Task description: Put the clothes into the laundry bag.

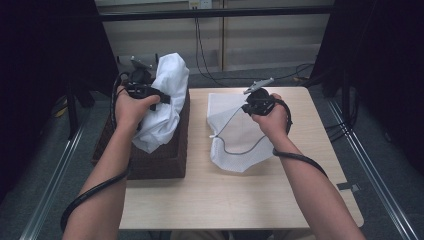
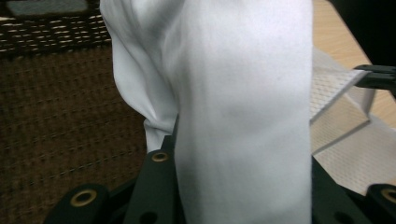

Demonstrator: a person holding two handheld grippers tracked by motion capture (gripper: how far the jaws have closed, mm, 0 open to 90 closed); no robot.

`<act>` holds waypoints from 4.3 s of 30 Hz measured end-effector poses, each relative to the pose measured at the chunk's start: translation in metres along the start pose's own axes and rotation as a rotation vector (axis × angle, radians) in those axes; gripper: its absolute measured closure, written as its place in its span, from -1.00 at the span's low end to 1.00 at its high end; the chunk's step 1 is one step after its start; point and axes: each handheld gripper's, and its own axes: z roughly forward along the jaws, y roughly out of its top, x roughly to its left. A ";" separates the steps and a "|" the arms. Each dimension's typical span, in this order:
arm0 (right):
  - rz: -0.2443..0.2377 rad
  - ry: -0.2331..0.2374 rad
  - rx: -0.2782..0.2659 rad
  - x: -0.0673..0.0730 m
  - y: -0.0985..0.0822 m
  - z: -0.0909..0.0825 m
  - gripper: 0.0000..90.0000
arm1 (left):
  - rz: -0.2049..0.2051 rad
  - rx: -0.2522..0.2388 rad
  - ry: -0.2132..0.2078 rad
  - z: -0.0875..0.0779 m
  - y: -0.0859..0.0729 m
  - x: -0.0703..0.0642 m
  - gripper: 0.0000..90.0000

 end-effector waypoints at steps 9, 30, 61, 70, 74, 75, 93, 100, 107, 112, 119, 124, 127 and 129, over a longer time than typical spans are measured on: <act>0.009 -0.015 0.004 -0.007 -0.001 -0.002 0.98 | 0.042 0.007 -0.063 0.009 -0.003 -0.025 0.54; 0.036 -0.042 0.013 -0.019 -0.004 -0.001 0.98 | 0.116 0.033 -0.194 0.028 -0.020 -0.073 0.54; 0.038 -0.062 0.010 -0.027 0.002 -0.003 0.98 | 0.199 0.099 -0.317 0.063 -0.062 -0.117 0.54; 0.042 -0.064 0.011 -0.027 0.002 -0.003 0.98 | 0.213 0.114 -0.343 0.074 -0.073 -0.125 0.54; 0.046 -0.063 0.016 -0.028 0.002 -0.005 0.98 | 0.207 0.117 -0.351 0.078 -0.077 -0.129 0.54; 0.043 -0.064 0.014 -0.029 0.002 -0.005 0.98 | 0.207 0.117 -0.351 0.078 -0.077 -0.129 0.54; 0.031 -0.071 0.013 -0.034 0.003 -0.008 0.98 | 0.218 0.152 -0.361 0.098 -0.092 -0.139 0.54; 0.037 -0.065 0.011 -0.032 0.003 -0.009 0.98 | 0.221 0.171 -0.364 0.104 -0.095 -0.141 0.54; 0.025 -0.055 0.002 -0.030 0.004 -0.012 0.98 | 0.207 0.189 -0.364 0.111 -0.097 -0.142 0.54; 0.017 -0.053 0.001 -0.028 0.004 -0.013 0.98 | 0.217 0.200 -0.359 0.115 -0.096 -0.142 0.54; 0.027 -0.051 -0.006 -0.026 0.004 -0.015 0.98 | 0.208 0.200 -0.372 0.117 -0.097 -0.147 0.54; 0.028 -0.043 -0.012 -0.025 0.004 -0.015 0.98 | 0.216 0.208 -0.376 0.119 -0.097 -0.151 0.54; 0.025 -0.045 -0.011 -0.025 0.003 -0.016 0.98 | 0.205 0.199 -0.365 0.121 -0.096 -0.150 0.54; 0.017 -0.043 -0.012 -0.025 0.002 -0.017 0.98 | 0.203 0.210 -0.361 0.122 -0.096 -0.148 0.54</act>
